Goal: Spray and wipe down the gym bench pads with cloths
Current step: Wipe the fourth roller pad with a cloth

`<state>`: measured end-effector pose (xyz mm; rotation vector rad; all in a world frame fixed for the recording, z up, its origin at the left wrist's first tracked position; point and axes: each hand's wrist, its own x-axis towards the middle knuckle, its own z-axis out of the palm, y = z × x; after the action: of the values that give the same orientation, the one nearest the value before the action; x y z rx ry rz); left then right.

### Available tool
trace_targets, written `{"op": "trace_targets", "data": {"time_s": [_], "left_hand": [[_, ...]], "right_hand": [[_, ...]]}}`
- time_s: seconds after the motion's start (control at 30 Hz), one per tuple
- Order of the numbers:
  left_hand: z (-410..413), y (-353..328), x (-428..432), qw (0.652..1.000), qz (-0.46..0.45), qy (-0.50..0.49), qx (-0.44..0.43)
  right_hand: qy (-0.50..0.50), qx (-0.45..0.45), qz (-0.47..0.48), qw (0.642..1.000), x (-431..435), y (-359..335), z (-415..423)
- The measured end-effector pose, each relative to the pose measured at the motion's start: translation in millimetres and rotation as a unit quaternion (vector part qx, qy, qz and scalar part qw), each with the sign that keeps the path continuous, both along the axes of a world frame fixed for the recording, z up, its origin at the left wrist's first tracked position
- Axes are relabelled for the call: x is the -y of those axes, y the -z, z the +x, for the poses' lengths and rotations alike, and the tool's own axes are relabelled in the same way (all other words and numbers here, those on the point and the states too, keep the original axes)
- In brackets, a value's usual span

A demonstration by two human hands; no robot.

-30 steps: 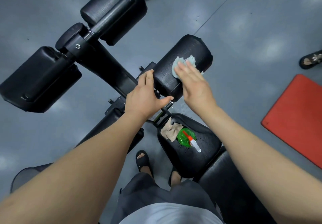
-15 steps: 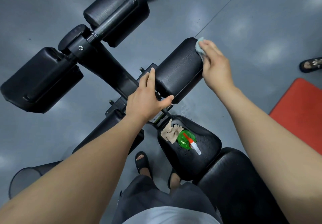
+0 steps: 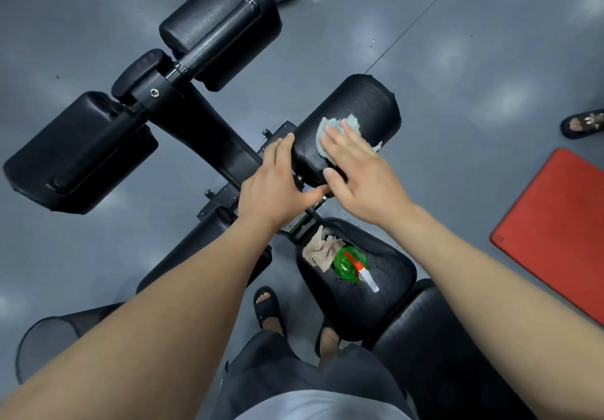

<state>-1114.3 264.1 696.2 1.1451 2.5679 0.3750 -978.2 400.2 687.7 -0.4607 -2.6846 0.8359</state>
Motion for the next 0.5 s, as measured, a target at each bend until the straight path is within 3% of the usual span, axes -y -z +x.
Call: {"op": "trace_targets", "data": {"time_s": [0.07,0.17,0.37,0.5], "left_hand": [[0,0,0,1.000,0.004,0.002,-0.005],[0,0,0,1.000,0.004,0.004,-0.008],[0,-1,0,1.000,0.003,0.006,-0.014],[0,-2,1,1.000,0.007,0.001,-0.009]], "right_hand": [[-0.035,0.008,0.055,0.998,-19,1,4],[-0.007,-0.003,0.109,0.994,-59,6,-3],[0.140,-0.005,0.048,0.989,-98,-1,-26],[0.100,-0.029,0.063,0.993,-59,-6,-35]]}}
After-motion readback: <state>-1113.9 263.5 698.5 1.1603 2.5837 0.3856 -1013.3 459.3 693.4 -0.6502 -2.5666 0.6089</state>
